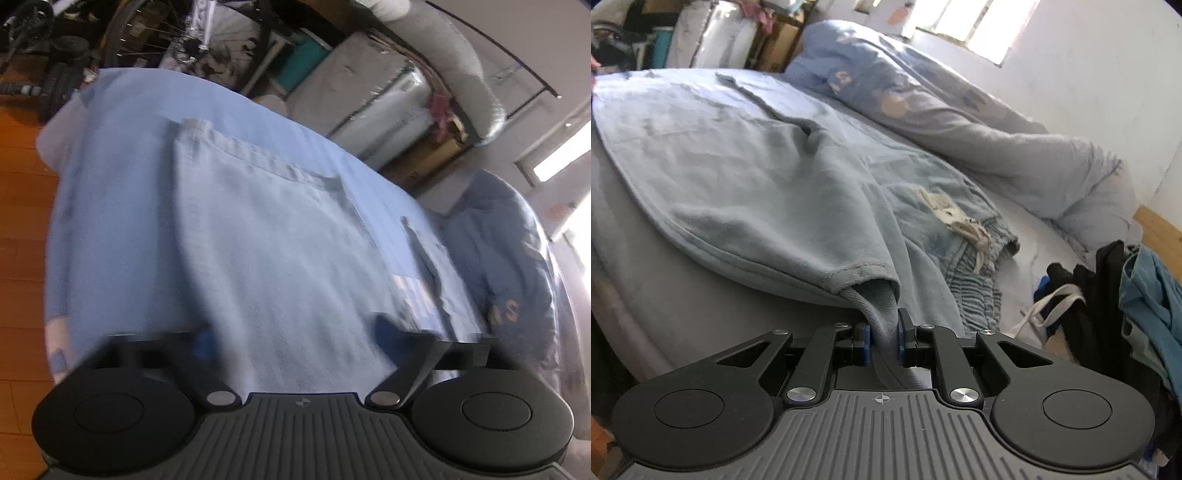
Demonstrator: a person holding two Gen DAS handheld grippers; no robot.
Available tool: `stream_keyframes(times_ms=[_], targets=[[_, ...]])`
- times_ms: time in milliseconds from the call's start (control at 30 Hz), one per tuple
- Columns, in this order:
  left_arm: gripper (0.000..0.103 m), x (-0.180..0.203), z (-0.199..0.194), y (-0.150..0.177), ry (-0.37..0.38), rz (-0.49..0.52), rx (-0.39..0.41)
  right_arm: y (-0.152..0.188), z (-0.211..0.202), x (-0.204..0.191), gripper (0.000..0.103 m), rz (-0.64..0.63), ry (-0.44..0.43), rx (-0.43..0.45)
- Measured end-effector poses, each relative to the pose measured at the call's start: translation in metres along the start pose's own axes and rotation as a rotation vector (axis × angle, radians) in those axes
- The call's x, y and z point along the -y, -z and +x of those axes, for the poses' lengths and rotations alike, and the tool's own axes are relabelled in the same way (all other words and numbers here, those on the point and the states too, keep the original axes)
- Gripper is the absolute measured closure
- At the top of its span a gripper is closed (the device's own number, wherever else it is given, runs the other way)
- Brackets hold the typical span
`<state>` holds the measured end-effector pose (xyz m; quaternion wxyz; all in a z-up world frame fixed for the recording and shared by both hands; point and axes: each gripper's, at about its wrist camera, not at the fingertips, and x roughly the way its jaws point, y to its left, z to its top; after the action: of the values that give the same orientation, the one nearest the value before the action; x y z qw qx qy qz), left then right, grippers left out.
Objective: Fold clothes
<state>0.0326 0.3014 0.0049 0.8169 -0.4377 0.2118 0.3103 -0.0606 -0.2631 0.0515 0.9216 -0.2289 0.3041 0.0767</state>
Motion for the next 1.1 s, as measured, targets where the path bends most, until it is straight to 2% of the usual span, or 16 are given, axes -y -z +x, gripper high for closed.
stream_keyframes(times_ms=[33,67,167,233,267,300,333,367,400,633,767,800,933,967,1000,1100], targets=[[0.093,-0.003,0.001,-0.001,-0.032,-0.001,0.001,0.0,0.001,-0.001,0.088,0.0,0.002,-0.01],[0.095,-0.006,0.001,0.0,-0.057,-0.002,-0.001,0.001,0.002,-0.002,0.088,-0.002,0.004,-0.02],[0.095,-0.017,-0.002,0.002,0.012,-0.02,-0.003,0.002,0.004,-0.009,0.087,-0.015,0.013,-0.044],[0.095,-0.02,-0.003,0.001,0.031,-0.027,-0.008,0.003,0.004,-0.015,0.08,-0.04,0.031,-0.051],[0.095,-0.02,-0.003,0.001,0.038,-0.033,-0.01,0.004,0.005,-0.019,0.064,-0.058,0.038,-0.052],[0.095,-0.021,-0.003,0.001,0.043,-0.041,-0.014,0.006,0.005,-0.023,0.034,-0.077,0.045,-0.052],[0.095,-0.022,-0.003,0.0,0.05,-0.055,-0.019,0.007,0.005,-0.027,0.017,-0.097,0.051,-0.052],[0.095,-0.023,-0.002,-0.001,0.056,-0.069,-0.023,0.008,0.006,-0.03,0.001,-0.112,0.058,-0.051],[0.095,-0.024,0.0,-0.002,0.061,-0.081,-0.027,0.009,0.009,-0.03,0.0,-0.119,0.069,-0.051],[0.095,-0.026,0.013,-0.007,0.065,-0.144,-0.036,0.01,0.03,-0.03,0.003,-0.168,0.143,-0.052],[0.095,-0.027,0.014,-0.009,0.063,-0.144,-0.044,0.011,0.042,-0.031,0.043,-0.196,0.186,-0.053],[0.095,-0.028,0.015,-0.009,0.065,-0.146,-0.046,0.011,0.045,-0.031,0.049,-0.203,0.196,-0.053],[0.095,-0.03,0.017,-0.011,0.08,-0.168,-0.059,0.009,0.052,-0.029,0.053,-0.22,0.209,-0.061],[0.095,-0.031,0.018,-0.012,0.09,-0.171,-0.063,0.007,0.052,-0.026,0.062,-0.208,0.195,-0.069],[0.095,-0.032,0.019,-0.013,0.1,-0.163,-0.064,0.004,0.051,-0.024,0.078,-0.199,0.176,-0.075],[0.095,-0.036,0.019,-0.013,0.12,-0.152,-0.065,-0.004,0.048,-0.023,0.086,-0.206,0.153,-0.07]])
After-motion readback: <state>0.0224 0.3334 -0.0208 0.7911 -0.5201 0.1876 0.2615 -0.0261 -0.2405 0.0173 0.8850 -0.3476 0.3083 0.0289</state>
